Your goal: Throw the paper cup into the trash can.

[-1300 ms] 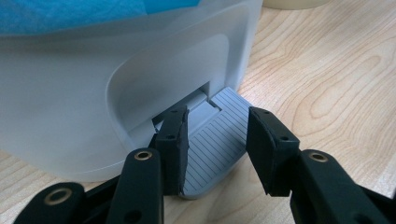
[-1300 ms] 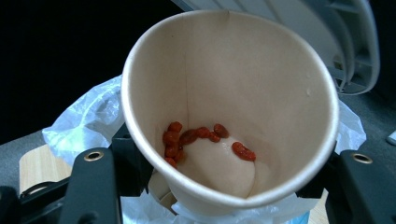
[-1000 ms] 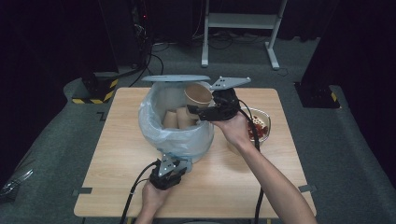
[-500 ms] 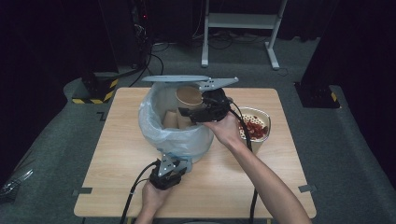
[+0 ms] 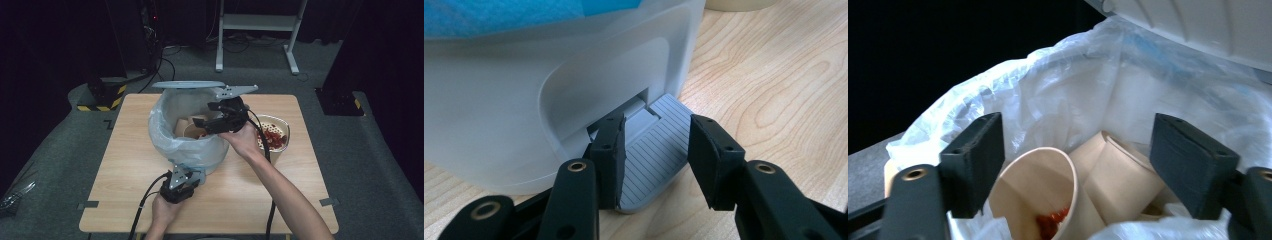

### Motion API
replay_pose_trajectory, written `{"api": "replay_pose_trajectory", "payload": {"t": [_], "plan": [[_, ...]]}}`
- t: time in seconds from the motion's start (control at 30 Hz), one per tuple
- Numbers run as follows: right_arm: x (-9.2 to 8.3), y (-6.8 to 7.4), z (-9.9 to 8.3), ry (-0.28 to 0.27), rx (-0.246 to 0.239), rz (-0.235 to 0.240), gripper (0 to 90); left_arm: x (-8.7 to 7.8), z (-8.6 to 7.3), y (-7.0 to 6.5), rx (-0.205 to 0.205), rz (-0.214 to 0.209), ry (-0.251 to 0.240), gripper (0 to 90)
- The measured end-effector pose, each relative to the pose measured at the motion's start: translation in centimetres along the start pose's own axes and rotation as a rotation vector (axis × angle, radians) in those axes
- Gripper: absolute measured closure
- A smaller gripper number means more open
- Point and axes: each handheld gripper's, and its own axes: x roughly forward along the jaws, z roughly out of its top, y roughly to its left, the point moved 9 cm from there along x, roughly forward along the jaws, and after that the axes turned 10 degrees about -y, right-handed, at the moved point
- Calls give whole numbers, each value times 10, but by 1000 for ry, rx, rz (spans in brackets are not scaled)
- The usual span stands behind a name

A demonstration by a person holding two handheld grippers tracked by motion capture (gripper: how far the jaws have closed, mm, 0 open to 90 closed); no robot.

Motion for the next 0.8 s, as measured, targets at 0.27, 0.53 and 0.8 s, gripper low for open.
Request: {"api": "replay_pose_trajectory", "payload": {"t": [0.27,0.53,0.8], "plan": [[-18,0,-2,-56,-32,-24,396,0,0,0,0,0,1,587],[-34,-6,-6,-87,-22,-60,444,0,0,-2,-8,-7,1,586],[-50,-14,-11,-106,-7,-90,472,0,0,0,2,1,1,586]]}}
